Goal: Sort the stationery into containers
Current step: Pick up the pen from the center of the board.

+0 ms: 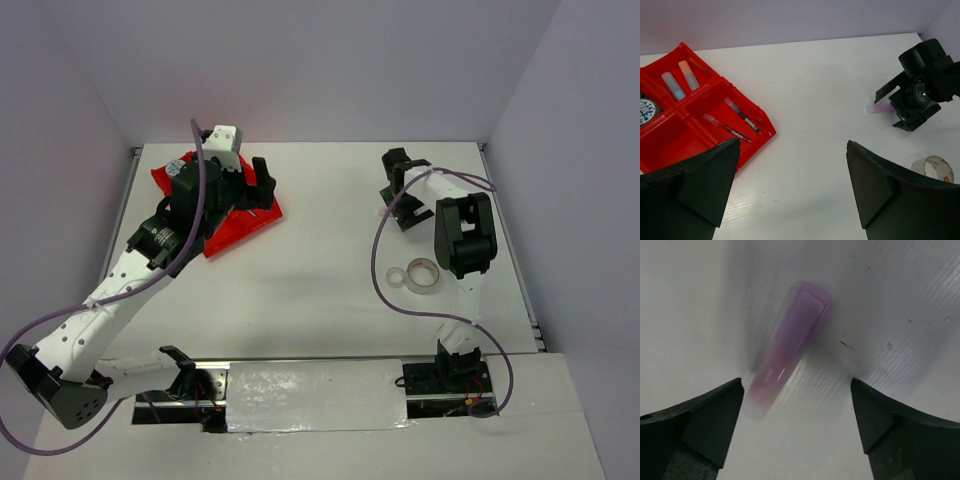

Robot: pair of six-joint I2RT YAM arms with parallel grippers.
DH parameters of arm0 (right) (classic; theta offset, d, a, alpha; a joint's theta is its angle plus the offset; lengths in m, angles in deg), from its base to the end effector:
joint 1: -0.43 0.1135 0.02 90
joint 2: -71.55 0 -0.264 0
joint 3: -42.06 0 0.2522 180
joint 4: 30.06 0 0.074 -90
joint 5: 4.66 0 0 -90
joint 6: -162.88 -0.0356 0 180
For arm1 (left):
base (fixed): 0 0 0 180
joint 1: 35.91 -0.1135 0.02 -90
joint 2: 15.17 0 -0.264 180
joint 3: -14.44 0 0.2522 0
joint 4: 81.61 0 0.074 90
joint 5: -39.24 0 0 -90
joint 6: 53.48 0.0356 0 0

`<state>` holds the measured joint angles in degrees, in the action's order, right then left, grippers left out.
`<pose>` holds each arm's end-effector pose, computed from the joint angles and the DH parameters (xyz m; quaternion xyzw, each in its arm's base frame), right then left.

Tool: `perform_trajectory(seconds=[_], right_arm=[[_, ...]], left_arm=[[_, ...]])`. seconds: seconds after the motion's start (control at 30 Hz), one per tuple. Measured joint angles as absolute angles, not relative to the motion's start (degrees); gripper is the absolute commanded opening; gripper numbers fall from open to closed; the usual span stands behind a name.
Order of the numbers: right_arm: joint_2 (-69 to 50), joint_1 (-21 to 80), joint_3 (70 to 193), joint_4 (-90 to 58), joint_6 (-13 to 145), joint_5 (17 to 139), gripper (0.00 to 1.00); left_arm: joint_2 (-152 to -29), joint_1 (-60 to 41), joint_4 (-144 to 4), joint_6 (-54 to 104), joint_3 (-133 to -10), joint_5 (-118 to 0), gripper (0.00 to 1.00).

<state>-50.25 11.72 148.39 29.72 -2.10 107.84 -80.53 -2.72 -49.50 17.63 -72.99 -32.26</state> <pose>0.4238 0.0707 0.1672 0.5345 0.8131 -0.0551 0.2242 0.2152 -0.1273 0.4294 -0.0083 0.7633 -0.1677 0.6239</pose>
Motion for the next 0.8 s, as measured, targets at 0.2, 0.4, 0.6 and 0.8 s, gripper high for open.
perform_trajectory(seconds=[0.2,0.4,0.6,0.8], right_arm=[[-52.72,8.34,154.30,31.56,-1.60,105.35,0.84],[-59.21,5.08,164.63,36.48,1.59,102.60,0.76],[-64.30,4.21,172.50,43.80,5.14,100.61,0.60],[-68.74,3.16,179.93,49.20,14.16,94.79,0.18]], left_arm=[[-81.05,-1.54,-50.24,17.61,-73.08,-33.79,0.99],[-84.55,-1.36,-50.39,16.93,-73.06,-36.50,0.99],[-84.48,-1.34,-50.37,16.91,-73.06,-37.64,0.99],[-83.63,-1.34,-50.28,16.91,-73.06,-37.92,0.99]])
